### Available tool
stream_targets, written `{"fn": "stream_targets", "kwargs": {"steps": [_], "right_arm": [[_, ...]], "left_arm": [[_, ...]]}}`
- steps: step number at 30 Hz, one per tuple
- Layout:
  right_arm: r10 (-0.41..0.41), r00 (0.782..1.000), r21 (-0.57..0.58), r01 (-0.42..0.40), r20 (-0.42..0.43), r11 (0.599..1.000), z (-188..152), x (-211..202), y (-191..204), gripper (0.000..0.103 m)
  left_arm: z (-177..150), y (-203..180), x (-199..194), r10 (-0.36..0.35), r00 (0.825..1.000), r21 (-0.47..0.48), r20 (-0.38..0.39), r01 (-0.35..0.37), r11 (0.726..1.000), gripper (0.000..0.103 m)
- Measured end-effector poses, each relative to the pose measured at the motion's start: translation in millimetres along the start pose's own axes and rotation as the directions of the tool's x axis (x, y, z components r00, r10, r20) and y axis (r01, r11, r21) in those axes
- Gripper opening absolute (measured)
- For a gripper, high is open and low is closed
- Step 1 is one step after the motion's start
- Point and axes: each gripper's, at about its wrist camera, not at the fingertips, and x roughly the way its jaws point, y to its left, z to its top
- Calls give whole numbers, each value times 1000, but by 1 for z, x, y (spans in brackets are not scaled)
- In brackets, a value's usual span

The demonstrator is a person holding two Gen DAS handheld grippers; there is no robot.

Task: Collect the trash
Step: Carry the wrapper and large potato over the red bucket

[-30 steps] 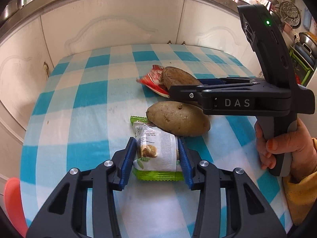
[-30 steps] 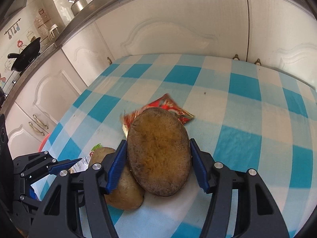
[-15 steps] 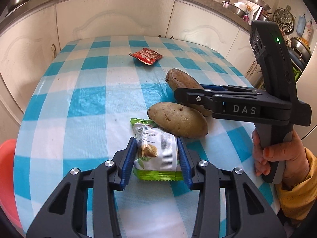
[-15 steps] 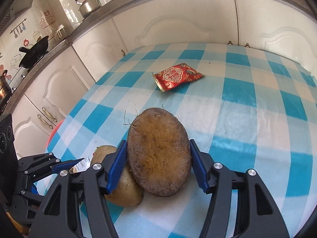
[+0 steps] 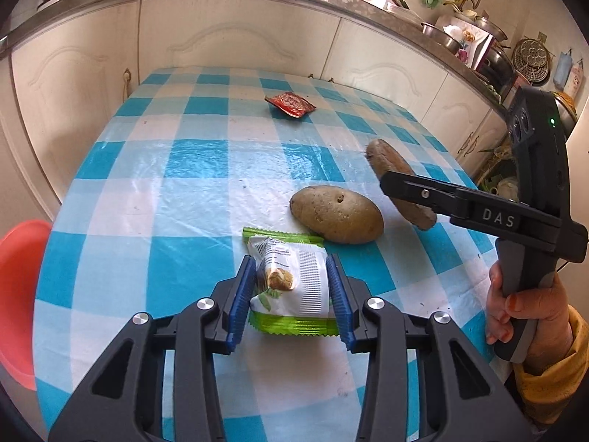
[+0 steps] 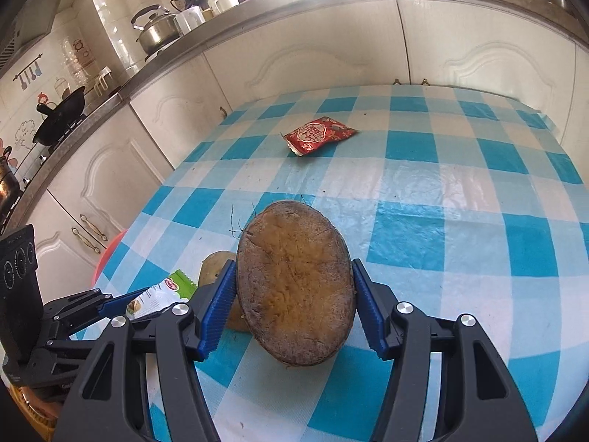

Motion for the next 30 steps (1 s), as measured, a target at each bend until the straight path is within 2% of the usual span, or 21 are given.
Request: {"fn": "stream_targets", "kwargs": {"steps": [14, 30], "right_arm": [[-8, 1000, -18, 8, -7, 1000, -17, -21, 21, 62], [26, 999, -63, -27, -19, 998, -21, -32, 60, 62]], "left_arm": [[-10, 16, -34, 72, 997, -23, 43, -71, 997, 41], [-14, 41, -79, 171, 978, -69, 115, -164, 984, 41]]}}
